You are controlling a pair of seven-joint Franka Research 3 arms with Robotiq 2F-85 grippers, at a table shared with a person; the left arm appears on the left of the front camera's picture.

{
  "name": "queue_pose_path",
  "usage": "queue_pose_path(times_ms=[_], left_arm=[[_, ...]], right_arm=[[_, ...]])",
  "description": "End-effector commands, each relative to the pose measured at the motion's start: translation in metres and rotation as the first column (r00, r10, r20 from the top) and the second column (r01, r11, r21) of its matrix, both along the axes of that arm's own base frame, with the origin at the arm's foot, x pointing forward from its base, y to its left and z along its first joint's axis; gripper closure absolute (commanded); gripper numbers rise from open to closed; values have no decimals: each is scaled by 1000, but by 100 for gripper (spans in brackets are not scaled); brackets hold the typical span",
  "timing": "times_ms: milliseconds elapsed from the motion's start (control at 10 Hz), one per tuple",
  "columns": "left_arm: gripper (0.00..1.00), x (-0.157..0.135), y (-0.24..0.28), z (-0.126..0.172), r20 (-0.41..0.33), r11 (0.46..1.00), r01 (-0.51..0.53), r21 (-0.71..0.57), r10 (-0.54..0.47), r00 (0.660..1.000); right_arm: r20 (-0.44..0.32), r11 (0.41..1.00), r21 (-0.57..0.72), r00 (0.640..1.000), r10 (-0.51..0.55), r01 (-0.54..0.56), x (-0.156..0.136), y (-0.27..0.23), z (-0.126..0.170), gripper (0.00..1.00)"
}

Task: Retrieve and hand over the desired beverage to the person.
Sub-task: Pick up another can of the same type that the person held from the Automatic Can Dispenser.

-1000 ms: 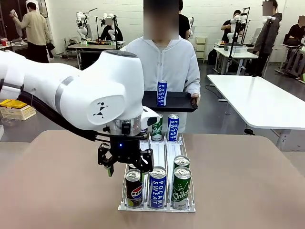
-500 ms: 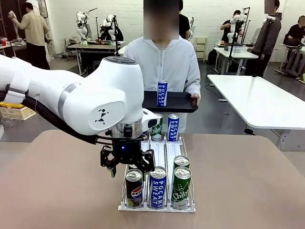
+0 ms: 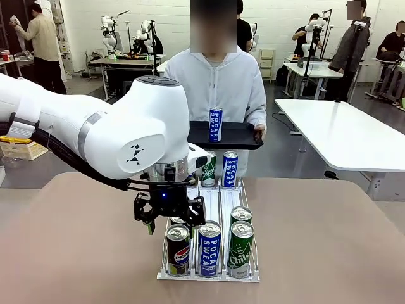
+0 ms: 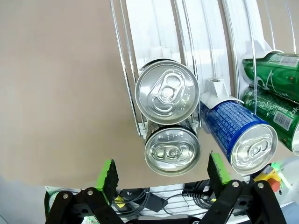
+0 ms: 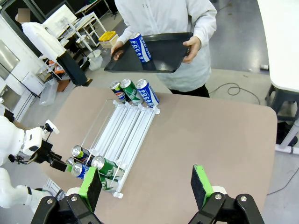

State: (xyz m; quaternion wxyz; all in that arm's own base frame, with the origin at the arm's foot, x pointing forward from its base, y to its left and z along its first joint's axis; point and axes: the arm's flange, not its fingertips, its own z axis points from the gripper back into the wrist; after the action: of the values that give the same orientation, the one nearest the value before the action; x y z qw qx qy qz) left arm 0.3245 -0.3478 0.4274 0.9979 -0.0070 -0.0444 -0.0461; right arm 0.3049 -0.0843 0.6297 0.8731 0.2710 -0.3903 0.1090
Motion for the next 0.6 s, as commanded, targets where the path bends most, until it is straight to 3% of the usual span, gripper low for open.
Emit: queue_pose_path(times_ms=[0,500], left_arm=[[0,5,-4,-4,18,999,-38,8,38,999],[0,13,-5,-14,3,999,-46,-5,46,999]], right_arm=[[7,1000,22,1000,22,-22,3,0,-1,0],[7,1000,22,1000,22,-22,3,0,-1,0]])
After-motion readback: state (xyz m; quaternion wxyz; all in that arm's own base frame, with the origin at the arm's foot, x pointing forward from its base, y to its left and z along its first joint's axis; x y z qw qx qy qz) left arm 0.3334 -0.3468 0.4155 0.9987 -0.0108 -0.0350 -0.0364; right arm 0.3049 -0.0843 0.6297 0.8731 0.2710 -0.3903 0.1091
